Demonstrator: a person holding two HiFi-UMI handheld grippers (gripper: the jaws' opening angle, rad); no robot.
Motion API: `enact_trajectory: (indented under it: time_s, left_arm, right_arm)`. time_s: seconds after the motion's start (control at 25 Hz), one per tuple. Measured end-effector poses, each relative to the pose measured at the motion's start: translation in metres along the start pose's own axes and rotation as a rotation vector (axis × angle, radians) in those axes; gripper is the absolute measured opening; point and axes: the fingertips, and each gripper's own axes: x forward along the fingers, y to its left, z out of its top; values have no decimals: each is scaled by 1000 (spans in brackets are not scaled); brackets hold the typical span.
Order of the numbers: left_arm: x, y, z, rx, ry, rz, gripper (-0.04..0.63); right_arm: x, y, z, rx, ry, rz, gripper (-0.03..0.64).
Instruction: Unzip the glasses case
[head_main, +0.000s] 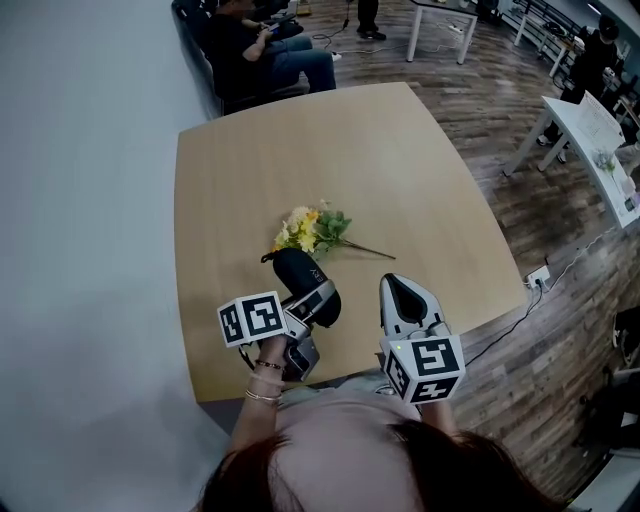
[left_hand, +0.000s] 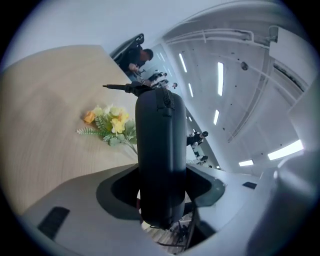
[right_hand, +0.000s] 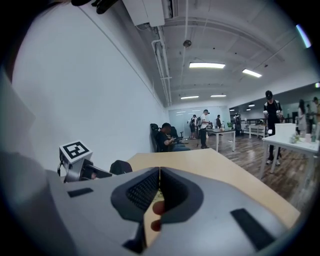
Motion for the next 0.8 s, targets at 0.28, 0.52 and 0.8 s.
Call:
enact_trajectory:
  time_s: [0.28, 0.52, 0.8]
  left_arm:
    - [-53, -34, 44, 86, -130, -89, 255]
    - [-89, -67, 72, 180, -223, -150, 255]
    - [-115, -97, 98, 255, -302, -199, 255]
  right_arm:
    - [8, 49, 4, -33, -23, 62, 17]
    - [14, 80, 7, -54, -33, 120, 17]
    - [19, 105, 19, -56, -65, 206, 18]
